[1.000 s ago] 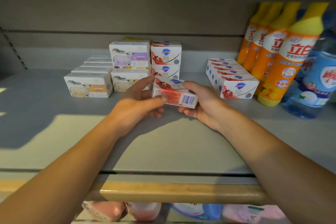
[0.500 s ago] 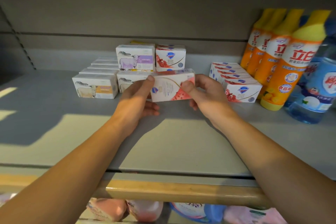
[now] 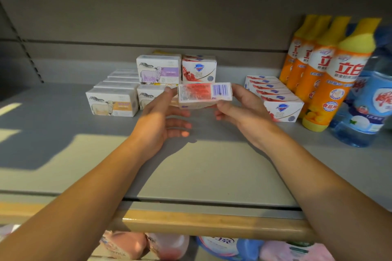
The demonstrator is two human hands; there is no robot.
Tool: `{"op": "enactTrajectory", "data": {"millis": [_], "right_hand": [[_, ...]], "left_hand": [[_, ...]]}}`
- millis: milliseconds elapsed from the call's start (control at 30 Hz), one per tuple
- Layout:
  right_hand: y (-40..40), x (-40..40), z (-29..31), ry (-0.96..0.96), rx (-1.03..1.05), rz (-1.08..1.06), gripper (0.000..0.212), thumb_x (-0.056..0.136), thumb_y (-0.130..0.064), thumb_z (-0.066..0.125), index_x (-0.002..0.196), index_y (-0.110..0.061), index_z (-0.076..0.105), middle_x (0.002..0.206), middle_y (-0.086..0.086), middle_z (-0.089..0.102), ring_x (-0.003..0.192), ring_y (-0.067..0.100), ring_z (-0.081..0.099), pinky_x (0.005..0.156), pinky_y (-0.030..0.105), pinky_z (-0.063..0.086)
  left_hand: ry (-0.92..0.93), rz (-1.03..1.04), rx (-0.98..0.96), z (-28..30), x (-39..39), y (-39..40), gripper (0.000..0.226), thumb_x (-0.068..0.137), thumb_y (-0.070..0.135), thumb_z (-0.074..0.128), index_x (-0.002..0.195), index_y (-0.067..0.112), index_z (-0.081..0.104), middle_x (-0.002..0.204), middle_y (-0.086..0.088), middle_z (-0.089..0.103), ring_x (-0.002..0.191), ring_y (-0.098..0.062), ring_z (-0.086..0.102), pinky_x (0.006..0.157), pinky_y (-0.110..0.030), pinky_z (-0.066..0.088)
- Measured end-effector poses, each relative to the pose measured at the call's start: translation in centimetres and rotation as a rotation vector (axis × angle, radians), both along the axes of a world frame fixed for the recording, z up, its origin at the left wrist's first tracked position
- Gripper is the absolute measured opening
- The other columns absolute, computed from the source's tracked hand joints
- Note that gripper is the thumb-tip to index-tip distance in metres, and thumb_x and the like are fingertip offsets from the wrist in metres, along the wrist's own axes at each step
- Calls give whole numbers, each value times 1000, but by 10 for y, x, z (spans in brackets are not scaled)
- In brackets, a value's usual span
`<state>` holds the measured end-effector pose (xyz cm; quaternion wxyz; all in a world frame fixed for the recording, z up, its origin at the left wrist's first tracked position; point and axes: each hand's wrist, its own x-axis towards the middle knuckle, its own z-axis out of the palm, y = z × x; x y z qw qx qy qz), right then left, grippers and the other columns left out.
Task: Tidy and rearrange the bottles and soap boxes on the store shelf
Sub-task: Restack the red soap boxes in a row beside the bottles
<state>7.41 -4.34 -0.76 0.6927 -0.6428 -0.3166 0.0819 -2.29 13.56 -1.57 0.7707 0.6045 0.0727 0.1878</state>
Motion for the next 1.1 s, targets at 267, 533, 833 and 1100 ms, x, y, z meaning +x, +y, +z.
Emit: {"op": "enactTrajectory", "data": {"millis": [267,533,833,1100], "right_hand": [[4,-7,3,-160,-89,-173,29,76,-23,63,100,-39,68,121,-21,63,106,12,64,92,37,51],[-1,-8,3,-318,-247,-99,81,79,8,65,140,-39,40,139,-13,49,119,4,58,94,31,55],[-6,-14,5,-669,-466,-316,45,85,-29,72,129,-23,62,123,-5,59,111,9,51,90,14,36],[-14,-18,12,-759,-702,-315,51,85,-38,71,131,-24,55,128,-2,58,115,16,50,85,21,31]], "left_hand": [[-118,-100,19,-5,0,3,43,88,29,65,128,41,57,110,-3,72,80,-30,73,60,-33,58],[-158,-38,161,-8,3,4,46,74,9,71,118,13,62,111,-11,71,107,-31,66,90,-44,53],[-201,-18,357,-6,-1,-6,40,79,1,70,116,14,60,102,-1,74,89,-19,70,82,-36,58],[-184,-5,457,-5,-4,-17,41,83,-6,68,117,12,56,108,-11,69,93,-18,69,83,-31,56]]}}
